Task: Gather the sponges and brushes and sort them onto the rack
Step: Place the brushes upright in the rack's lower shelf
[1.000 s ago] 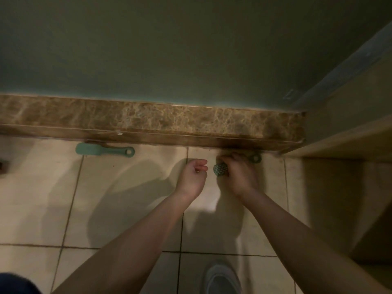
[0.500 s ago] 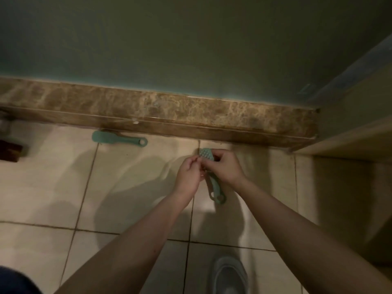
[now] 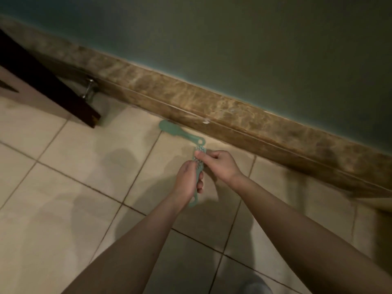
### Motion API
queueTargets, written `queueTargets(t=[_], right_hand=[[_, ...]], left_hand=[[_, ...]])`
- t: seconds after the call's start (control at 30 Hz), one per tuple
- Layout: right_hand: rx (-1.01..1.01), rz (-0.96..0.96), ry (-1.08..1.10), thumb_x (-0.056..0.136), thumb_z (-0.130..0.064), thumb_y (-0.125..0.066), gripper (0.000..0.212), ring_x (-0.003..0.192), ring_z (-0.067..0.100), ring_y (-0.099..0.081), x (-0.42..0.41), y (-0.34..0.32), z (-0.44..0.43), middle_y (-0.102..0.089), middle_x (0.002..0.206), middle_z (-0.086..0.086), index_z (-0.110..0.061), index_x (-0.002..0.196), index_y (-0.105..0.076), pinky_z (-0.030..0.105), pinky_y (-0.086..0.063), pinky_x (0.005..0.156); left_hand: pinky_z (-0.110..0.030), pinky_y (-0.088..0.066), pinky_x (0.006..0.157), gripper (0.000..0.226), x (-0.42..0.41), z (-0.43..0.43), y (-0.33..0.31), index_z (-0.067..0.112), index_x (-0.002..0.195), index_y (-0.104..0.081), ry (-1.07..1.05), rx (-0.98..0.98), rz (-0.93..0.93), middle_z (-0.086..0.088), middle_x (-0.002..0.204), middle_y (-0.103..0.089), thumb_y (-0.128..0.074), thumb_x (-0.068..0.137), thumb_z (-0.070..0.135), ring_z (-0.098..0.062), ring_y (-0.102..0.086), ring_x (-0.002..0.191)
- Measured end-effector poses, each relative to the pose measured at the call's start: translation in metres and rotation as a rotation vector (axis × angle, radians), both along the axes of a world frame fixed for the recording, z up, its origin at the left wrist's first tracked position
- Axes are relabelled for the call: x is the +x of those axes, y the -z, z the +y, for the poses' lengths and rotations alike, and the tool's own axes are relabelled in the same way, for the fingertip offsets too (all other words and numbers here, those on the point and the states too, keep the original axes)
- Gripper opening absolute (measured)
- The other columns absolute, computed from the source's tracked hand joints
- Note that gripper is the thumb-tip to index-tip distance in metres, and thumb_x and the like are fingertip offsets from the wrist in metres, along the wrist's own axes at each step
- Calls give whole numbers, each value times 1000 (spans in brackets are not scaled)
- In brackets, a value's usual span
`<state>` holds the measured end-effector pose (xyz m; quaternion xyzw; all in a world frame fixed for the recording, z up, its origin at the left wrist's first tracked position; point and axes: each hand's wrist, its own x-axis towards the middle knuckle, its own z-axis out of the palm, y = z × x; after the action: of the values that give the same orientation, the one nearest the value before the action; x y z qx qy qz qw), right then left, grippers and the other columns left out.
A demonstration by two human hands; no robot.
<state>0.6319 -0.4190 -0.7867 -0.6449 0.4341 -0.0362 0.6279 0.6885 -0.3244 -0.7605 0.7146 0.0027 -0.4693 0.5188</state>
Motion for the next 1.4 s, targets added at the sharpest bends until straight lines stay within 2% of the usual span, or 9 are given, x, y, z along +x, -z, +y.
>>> queueTargets(t=[0.13, 0.2, 0.33, 0.5, 0.6, 0.73, 0.9, 1.1, 1.4], right_hand=[[-196, 67, -106, 77, -60, -51, 36, 59, 2, -54, 40, -7, 5, -60, 56, -16, -33, 63, -69, 28, -41, 63], [-335, 62, -180, 79, -52, -50, 29, 89, 10, -64, 58, -8, 4, -72, 89, -13, -35, 82, -74, 30, -49, 80], [-676, 199, -452, 85, -34, -60, 50, 123, 27, -48, 85, 1, 0, -54, 137, 6, -20, 133, -55, 35, -41, 102], [-862, 385, -602, 86, -25, -58, 72, 127, 28, -40, 95, 14, 4, -42, 142, 8, -21, 150, -25, 38, -35, 104], [-965, 377, -587, 86, -15, -51, 69, 123, 29, -44, 94, 17, 9, -47, 135, 9, -23, 150, -25, 38, -38, 98], [-784, 263, -513, 90, -13, -46, 57, 114, 31, -54, 94, 18, 17, -51, 129, 10, -23, 144, -37, 37, -46, 85], [-592, 144, -383, 91, -13, -45, 49, 110, 33, -56, 90, 18, 28, -53, 129, 14, -18, 140, -44, 37, -47, 88], [-285, 98, -120, 92, -39, -50, 34, 89, 22, -63, 82, -2, 33, -68, 97, -1, -26, 121, -59, 42, -51, 81], [-146, 157, 59, 93, -52, -48, 32, 73, 7, -60, 12, -143, 43, -66, 81, -4, -25, 97, -65, 33, -48, 73]], left_hand=[[-21, -20, 42, 20, 32, 19, 7, 13, 89, -44, -130, 46, -1, -1, 61, -37, -25, 94, 20, -8, -26, 37], [-19, -18, 41, 21, 45, 29, 11, 12, 92, -45, -219, 60, -2, -1, 61, -37, -25, 94, 20, -9, -25, 39], [-17, -18, 38, 23, 63, 46, 17, 12, 93, -45, -337, 72, -6, -1, 63, -37, -24, 95, 21, -10, -24, 41], [-15, -18, 36, 20, 68, 60, 18, 14, 89, -43, -431, 72, 21, -1, 61, -36, -27, 96, 23, -9, -24, 40], [-15, -19, 36, 20, 67, 63, 19, 14, 87, -41, -459, 63, 26, -2, 62, -37, -27, 97, 22, -8, -25, 37], [-17, -20, 38, 19, 66, 61, 18, 14, 86, -41, -473, 48, 19, -2, 62, -37, -27, 97, 22, -8, -25, 39], [-17, -21, 36, 20, 66, 55, 17, 12, 93, -44, -450, 42, -4, -1, 61, -38, -27, 97, 22, -9, -27, 40], [-18, -21, 35, 21, 63, 51, -1, 13, 91, -44, -394, 33, -21, 1, 59, -36, -27, 98, 24, -7, -27, 41], [-17, -20, 37, 24, 24, 47, -147, 12, 90, -47, -295, 114, 63, 0, 57, -34, -26, 96, 22, -8, -25, 38]])
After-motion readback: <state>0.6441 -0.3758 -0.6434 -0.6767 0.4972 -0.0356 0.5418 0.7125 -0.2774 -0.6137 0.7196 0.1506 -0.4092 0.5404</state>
